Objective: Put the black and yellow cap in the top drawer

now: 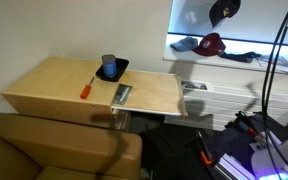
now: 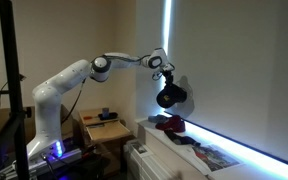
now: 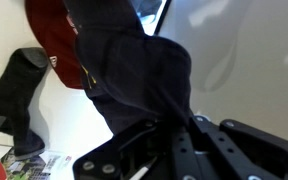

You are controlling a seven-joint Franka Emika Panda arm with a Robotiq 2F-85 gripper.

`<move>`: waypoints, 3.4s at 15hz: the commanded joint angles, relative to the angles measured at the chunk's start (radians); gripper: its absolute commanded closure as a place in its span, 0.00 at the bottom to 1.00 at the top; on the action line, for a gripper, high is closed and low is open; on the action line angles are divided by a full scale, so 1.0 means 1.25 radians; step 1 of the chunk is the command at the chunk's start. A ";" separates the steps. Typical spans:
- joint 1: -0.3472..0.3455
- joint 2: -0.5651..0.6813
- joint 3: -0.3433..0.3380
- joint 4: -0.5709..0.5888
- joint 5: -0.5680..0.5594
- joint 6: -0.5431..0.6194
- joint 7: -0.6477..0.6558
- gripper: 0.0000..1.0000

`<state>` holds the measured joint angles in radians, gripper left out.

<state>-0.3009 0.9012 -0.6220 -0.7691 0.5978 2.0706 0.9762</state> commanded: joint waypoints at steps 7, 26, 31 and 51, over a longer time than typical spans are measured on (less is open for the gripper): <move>0.090 -0.133 0.013 -0.173 -0.033 -0.286 -0.260 0.99; 0.318 -0.385 0.254 -0.732 -0.327 -0.200 -0.430 0.96; 0.340 -0.386 0.259 -0.759 -0.356 -0.160 -0.429 0.99; 0.468 -0.328 0.446 -0.884 -0.747 0.116 -0.289 0.99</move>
<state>0.2931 0.4917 -0.0742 -1.8766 -0.3319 2.2192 0.6118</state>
